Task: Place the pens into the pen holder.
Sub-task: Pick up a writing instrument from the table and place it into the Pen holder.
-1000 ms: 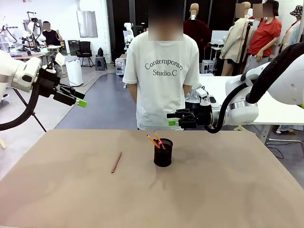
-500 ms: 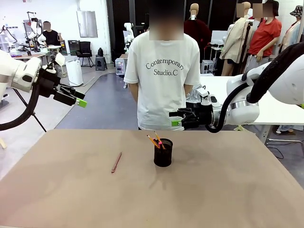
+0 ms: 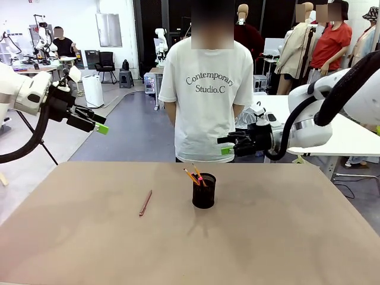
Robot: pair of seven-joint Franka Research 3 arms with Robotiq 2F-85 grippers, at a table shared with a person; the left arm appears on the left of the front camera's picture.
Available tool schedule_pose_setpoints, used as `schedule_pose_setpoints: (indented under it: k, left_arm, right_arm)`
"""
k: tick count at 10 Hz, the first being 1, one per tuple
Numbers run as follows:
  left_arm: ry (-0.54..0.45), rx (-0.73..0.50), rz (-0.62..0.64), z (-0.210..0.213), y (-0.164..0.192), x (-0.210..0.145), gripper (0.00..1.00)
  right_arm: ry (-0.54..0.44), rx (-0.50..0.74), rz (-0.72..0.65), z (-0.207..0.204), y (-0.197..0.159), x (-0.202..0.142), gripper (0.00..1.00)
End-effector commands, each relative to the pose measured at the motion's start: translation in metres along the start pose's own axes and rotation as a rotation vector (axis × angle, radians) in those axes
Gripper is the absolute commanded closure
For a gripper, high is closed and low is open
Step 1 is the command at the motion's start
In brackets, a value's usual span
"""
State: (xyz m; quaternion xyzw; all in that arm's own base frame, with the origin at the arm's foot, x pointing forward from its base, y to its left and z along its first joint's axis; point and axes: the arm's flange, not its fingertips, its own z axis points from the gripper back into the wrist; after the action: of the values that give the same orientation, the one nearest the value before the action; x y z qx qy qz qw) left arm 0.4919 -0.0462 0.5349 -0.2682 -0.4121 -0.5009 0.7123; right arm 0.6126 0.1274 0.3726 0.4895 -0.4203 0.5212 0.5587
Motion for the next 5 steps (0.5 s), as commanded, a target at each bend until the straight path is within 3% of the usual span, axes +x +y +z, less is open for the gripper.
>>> schedule_pose_setpoints:
  k: [1, 5]
  left_arm:
    - [0.000, 0.003, -0.002, 0.001, 0.000, 0.001, 0.00]
    - [0.000, 0.003, -0.002, 0.001, 0.000, 0.001, 0.00]
  right_arm:
    - [0.132, 0.015, 0.006, 0.018, -0.002, 0.016, 0.00]
    - [0.394, -0.079, 0.101, 0.076, -0.003, 0.045, 0.00]
